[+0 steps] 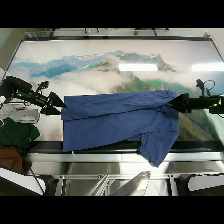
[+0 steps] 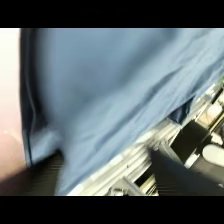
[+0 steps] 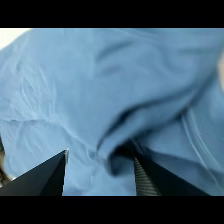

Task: Fold the shirts.

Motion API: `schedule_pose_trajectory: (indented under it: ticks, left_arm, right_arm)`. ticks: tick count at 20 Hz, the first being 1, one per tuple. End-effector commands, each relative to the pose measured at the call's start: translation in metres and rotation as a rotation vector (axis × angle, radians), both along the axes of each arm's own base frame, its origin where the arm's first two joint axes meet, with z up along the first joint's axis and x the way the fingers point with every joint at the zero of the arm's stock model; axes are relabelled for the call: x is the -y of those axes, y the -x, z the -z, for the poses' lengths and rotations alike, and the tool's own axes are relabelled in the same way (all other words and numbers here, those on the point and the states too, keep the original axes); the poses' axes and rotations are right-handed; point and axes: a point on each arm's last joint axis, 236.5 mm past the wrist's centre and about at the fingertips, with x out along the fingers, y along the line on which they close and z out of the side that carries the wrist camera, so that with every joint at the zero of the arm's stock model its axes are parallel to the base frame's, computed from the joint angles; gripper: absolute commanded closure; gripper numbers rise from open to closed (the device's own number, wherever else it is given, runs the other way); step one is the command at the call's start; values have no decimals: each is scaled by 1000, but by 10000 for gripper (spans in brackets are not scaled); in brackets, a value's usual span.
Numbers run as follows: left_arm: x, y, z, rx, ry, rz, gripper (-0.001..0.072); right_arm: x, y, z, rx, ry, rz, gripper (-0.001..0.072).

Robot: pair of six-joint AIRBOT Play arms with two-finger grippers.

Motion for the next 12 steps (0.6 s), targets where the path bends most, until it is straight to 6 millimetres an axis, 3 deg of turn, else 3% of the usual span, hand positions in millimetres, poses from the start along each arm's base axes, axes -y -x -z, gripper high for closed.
schedule_pose_trajectory:
  ticks: [1,3,6,9,12]
  left_arm:
    - [-6,12,-22,-60,4,9,65]
    - [-9,34,-32,-71,-6,-16,66]
    - [-33,87,-12,-113,-177,-103,67]
    - [-29,150,16,-236,-241,-185,68]
    - [-16,177,48,-246,-282,-265,68]
  right_arm:
    - [29,21,-10,-86,73,28,241]
    - [57,33,-26,-91,170,85,242]
    - [94,35,-48,-38,303,255,247]
    - [89,43,-55,13,346,321,247]
    - [72,54,-54,20,314,335,247]
